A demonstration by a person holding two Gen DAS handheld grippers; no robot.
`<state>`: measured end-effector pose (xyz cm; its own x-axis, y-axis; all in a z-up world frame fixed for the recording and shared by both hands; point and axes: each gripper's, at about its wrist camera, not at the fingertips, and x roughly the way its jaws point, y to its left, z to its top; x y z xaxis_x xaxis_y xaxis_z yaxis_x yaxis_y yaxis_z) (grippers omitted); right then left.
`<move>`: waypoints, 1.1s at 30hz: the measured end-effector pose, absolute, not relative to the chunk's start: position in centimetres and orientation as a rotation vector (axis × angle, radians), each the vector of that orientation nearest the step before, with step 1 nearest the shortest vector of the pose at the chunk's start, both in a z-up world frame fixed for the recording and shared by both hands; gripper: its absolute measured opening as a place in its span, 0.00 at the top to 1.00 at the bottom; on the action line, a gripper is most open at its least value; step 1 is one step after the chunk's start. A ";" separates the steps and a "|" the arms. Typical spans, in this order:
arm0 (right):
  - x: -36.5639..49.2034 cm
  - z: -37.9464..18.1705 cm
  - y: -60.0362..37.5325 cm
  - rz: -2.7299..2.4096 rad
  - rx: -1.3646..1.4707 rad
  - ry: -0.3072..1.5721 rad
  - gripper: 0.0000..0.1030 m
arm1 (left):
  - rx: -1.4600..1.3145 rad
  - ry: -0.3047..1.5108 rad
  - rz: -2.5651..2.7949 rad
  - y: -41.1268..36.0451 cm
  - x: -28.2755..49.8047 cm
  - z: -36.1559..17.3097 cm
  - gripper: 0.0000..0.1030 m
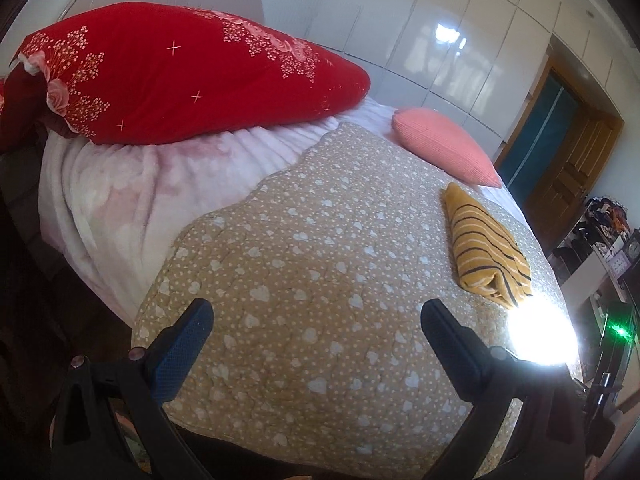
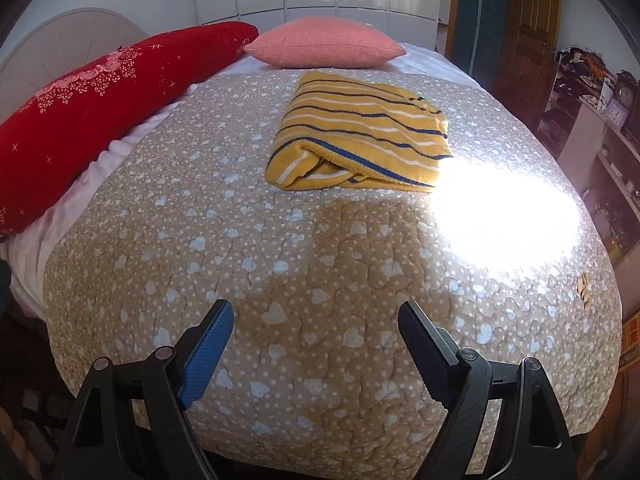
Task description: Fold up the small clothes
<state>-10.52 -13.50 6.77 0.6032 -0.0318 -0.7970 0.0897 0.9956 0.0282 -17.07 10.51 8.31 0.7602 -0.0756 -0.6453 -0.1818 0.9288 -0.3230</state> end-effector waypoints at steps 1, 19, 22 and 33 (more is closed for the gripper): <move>-10.3 6.9 -13.3 -0.076 0.067 0.915 0.15 | -0.388 0.710 0.063 10.8 -17.0 8.2 0.00; -11.5 8.0 -14.1 -0.090 0.087 0.856 0.15 | -0.356 0.717 0.073 10.3 -16.8 7.9 0.00; -12.3 8.0 -15.3 -0.095 0.107 0.837 0.14 | -0.319 0.718 0.069 8.8 -16.7 8.2 0.00; -15.5 7.9 -21.3 -0.112 0.195 0.754 0.12 | -0.221 0.632 0.067 3.5 -17.6 10.8 0.00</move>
<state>-15.52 -21.25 7.95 0.7244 -0.0308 -0.6887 0.1706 0.9759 0.1358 -17.60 3.48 10.81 0.8052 -0.0050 -0.5929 -0.1297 0.9742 -0.1845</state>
